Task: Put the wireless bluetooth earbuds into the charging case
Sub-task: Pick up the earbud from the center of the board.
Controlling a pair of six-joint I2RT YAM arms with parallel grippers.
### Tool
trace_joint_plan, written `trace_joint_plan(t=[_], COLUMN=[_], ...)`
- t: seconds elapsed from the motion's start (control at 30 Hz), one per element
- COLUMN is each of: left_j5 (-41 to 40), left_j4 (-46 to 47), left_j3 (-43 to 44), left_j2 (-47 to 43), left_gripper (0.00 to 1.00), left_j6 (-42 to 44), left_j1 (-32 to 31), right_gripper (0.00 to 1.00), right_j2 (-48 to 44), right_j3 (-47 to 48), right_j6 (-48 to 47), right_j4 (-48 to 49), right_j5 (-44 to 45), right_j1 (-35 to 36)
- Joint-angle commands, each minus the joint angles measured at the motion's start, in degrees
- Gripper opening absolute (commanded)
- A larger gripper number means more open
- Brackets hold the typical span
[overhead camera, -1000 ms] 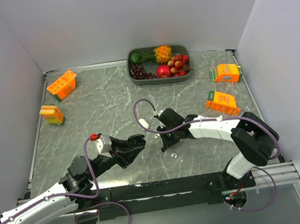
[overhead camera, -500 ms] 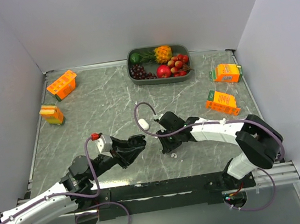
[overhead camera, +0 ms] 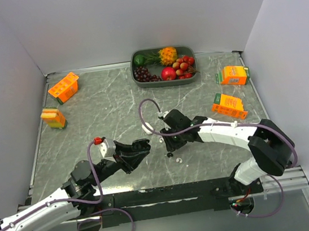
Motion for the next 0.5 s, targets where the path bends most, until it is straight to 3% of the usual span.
trace_joint_plan(t=[0.0,0.47], left_j5=[0.10,-0.25], left_j4=[2.11,2.72], left_j3=[0.65,0.12], left_j2=[-0.83,-0.75], left_gripper=[0.01,0.01], left_j6=[-0.62,-0.35], left_j1=[-0.35,-0.52], right_gripper=[0.42,0.42], right_j2=[2.62,5.08], right_j3=[2.11,-0.09], right_j6=[-1.36,-2.24], right_j4=[1.34,2.74], right_j5=[0.14,-3.03], right_j1=[-1.61,-1.52])
